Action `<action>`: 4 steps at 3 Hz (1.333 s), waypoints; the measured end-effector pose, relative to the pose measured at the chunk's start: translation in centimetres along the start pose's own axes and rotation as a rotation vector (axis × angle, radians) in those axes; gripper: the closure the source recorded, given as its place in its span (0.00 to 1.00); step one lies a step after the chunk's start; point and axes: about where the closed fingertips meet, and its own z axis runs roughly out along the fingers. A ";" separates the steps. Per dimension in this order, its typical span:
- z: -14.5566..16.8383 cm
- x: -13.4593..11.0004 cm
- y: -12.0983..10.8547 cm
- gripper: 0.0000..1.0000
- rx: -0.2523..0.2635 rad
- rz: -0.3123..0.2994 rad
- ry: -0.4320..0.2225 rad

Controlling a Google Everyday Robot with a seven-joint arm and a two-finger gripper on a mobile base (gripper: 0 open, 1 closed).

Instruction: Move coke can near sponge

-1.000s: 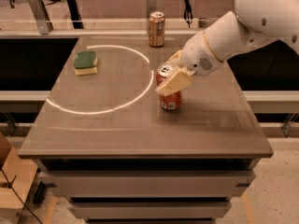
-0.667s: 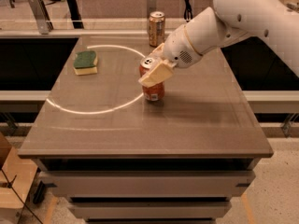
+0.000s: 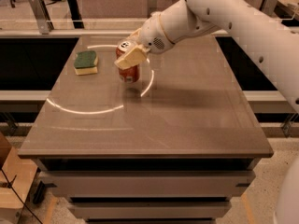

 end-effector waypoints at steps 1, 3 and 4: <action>2.2 -1.3 -2.2 1.00 0.005 -0.004 -0.042; 7.1 -1.4 -4.7 0.64 -0.005 0.038 -0.042; 8.7 -1.0 -5.2 0.40 -0.016 0.057 -0.032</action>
Offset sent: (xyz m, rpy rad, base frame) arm 0.0722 0.0608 -0.0161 0.0617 0.0207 -0.0234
